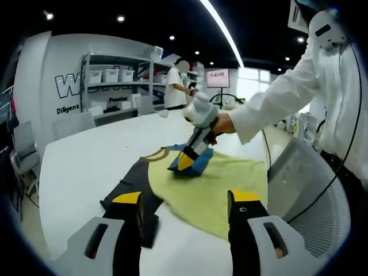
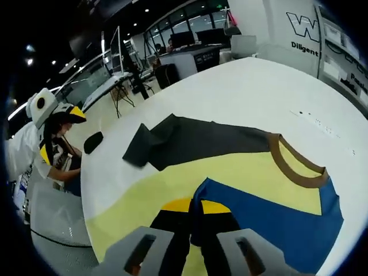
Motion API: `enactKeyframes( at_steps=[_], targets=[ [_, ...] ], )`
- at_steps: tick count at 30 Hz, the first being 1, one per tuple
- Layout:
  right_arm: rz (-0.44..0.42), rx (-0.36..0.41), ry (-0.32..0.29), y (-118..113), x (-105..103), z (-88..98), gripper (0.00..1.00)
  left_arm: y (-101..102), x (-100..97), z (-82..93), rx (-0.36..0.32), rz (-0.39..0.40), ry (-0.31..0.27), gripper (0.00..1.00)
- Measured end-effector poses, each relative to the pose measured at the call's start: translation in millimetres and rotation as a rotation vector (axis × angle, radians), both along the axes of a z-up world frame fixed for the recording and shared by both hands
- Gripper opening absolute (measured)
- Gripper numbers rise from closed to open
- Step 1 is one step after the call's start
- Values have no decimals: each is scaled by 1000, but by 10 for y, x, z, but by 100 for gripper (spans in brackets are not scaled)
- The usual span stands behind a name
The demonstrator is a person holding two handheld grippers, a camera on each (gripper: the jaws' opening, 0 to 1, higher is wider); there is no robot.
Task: Fold the garment on the visible template until the final outline fits inside the template.
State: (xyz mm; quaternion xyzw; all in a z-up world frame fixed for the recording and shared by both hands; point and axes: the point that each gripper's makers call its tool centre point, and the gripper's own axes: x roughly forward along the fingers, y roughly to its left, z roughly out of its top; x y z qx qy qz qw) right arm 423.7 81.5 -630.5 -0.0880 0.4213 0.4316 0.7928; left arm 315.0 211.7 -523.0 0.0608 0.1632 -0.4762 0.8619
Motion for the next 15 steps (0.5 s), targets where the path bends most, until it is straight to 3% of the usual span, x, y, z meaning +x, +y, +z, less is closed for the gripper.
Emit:
enactKeyframes(
  at_steps=[15],
  targets=[
    [21, -4, -17, 59, -56, -72, 5, 32, 2, -11, 1, -1, 1, 56]
  ],
)
